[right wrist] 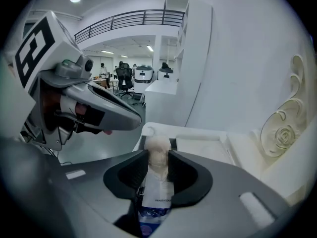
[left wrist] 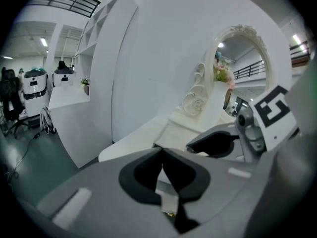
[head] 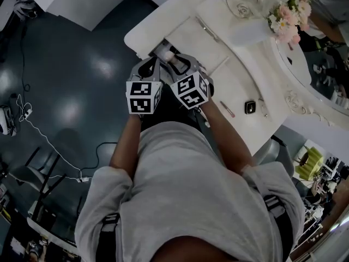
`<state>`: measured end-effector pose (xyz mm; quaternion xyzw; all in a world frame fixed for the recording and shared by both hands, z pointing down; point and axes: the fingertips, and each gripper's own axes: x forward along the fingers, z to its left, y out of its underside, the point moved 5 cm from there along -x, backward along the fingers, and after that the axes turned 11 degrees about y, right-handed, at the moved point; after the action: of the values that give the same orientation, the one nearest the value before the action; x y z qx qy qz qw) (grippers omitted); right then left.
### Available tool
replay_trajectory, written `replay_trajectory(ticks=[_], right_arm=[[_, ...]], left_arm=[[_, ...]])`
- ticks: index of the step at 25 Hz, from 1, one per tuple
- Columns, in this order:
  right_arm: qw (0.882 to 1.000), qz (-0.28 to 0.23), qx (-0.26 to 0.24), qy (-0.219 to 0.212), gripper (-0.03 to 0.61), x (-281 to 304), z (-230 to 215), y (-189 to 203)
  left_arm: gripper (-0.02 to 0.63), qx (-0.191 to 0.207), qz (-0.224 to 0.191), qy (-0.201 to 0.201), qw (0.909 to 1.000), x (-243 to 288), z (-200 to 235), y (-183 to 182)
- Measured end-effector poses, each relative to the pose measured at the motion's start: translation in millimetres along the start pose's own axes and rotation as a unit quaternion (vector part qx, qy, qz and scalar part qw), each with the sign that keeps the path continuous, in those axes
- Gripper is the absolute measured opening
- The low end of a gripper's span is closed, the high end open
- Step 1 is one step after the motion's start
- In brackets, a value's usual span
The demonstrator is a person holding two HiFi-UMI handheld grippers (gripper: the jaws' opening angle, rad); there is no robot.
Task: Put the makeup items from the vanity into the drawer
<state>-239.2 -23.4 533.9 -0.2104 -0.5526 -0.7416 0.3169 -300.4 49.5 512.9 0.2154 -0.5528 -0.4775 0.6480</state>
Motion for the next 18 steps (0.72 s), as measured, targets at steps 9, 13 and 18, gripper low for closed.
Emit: replay_trajectory(ticks=[9, 13, 18], right_arm=[[0.999, 0.054, -0.007, 0.006, 0.13, 37.7, 4.1, -4.5], [0.997, 0.074, -0.004, 0.015, 0.13, 46.0, 6.6, -1.4], [0.996, 0.083, 0.016, 0.027, 0.138, 55.1, 5.0, -0.9]], left_arm=[[0.003, -0.015, 0.01, 0.008, 0.9998, 14.3, 34.1, -5.5], [0.003, -0.016, 0.015, 0.015, 0.9996, 18.6, 38.6, -3.1], [0.003, -0.012, 0.022, 0.021, 0.9995, 21.4, 43.6, -3.9]])
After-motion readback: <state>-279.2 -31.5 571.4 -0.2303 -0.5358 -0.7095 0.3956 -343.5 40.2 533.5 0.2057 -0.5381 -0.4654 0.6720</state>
